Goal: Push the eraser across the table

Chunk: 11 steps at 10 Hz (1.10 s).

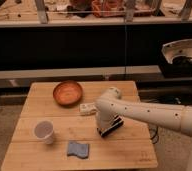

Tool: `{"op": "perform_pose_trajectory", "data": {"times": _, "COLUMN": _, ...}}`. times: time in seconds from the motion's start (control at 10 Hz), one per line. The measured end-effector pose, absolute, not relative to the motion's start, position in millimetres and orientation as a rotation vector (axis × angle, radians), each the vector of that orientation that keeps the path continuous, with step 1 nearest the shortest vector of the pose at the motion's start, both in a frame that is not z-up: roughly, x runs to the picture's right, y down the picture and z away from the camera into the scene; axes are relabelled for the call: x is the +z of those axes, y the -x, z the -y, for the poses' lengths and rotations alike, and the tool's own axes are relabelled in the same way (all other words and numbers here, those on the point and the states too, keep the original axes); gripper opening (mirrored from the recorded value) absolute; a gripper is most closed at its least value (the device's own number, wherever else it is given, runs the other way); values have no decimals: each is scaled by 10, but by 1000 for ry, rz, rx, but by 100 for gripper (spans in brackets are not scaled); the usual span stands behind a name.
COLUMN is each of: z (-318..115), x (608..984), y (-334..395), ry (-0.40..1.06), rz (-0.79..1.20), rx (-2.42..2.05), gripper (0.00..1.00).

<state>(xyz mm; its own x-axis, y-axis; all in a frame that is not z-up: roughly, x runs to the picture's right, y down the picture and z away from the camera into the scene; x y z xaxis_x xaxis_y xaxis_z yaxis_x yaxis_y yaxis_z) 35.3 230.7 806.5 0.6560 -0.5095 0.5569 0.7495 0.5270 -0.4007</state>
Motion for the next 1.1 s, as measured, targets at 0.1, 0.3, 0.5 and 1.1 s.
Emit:
{"op": "perform_pose_trajectory", "data": {"times": 0.1, "z": -2316, "x": 8061, "y": -332, "ry": 668, "rz": 400, "rx": -776, "gripper": 5}}
{"op": "perform_pose_trajectory", "data": {"times": 0.3, "z": -2297, "x": 8059, "y": -340, "ry": 666, "rz": 404, "rx": -787, "gripper": 5}}
{"op": "perform_pose_trajectory", "data": {"times": 0.5, "z": -2195, "x": 8122, "y": -225, "ry": 659, "rz": 407, "rx": -805, "gripper": 5}}
{"op": "perform_pose_trajectory", "data": {"times": 1.1, "z": -2095, "x": 8186, "y": -149, "ry": 648, "rz": 419, "rx": -824, "gripper": 5}}
